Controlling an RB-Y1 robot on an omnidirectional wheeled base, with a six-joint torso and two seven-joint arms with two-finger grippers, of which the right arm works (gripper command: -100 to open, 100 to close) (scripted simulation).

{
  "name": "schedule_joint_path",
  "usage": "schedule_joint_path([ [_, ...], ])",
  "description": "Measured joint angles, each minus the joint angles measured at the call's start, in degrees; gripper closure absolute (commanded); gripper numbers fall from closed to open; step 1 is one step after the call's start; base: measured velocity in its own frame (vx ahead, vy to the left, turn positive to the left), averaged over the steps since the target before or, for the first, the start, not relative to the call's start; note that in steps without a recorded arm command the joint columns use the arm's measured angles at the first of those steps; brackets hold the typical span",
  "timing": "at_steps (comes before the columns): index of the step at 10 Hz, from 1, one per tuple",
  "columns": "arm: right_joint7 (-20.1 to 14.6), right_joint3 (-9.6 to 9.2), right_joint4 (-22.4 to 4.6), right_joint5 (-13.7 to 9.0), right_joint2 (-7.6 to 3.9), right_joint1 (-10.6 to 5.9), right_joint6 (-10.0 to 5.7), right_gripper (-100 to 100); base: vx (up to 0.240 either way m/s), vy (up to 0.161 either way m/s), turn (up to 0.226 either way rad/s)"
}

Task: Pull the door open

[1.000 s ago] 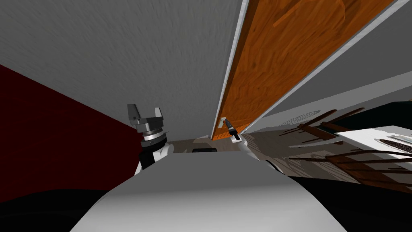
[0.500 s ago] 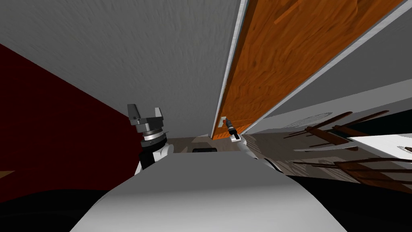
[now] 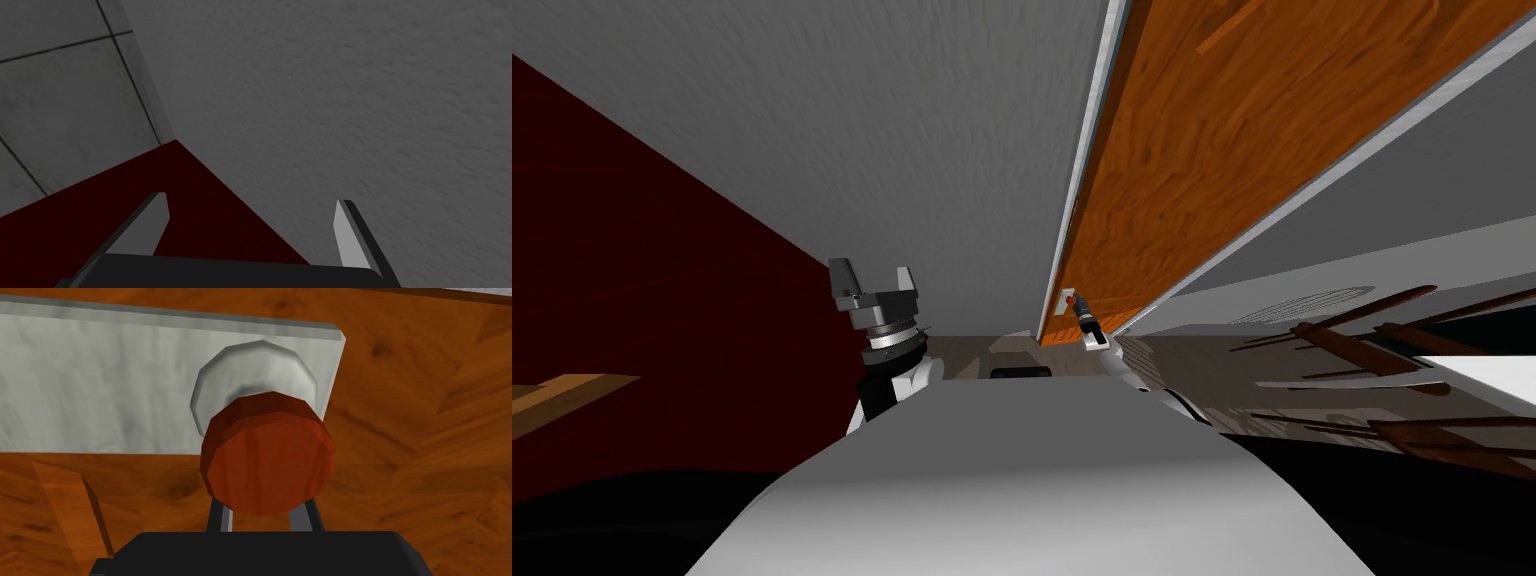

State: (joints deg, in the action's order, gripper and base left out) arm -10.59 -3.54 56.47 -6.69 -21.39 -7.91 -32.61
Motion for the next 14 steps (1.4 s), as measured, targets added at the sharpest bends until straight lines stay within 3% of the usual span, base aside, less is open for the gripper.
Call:
schedule_joint_path([
  [5,-7.22,-0.75,-1.84,-5.00,0.27,-1.52,0.59,100,-0.069,-0.047,0.116],
  [9,-12.26,-0.96,-0.97,-8.86,0.64,-1.44,2.27,100,-0.060,-0.030,0.072],
  [11,-14.46,-1.16,-1.76,-10.42,0.82,-1.91,2.31,100,-0.044,-0.033,0.072],
  [12,-15.91,-1.49,-2.71,-11.41,0.74,-2.45,2.06,-100,-0.062,-0.056,0.046],
  [14,-18.47,-1.58,-2.24,-13.55,1.41,-2.47,2.56,-100,-0.114,-0.046,0.076],
])
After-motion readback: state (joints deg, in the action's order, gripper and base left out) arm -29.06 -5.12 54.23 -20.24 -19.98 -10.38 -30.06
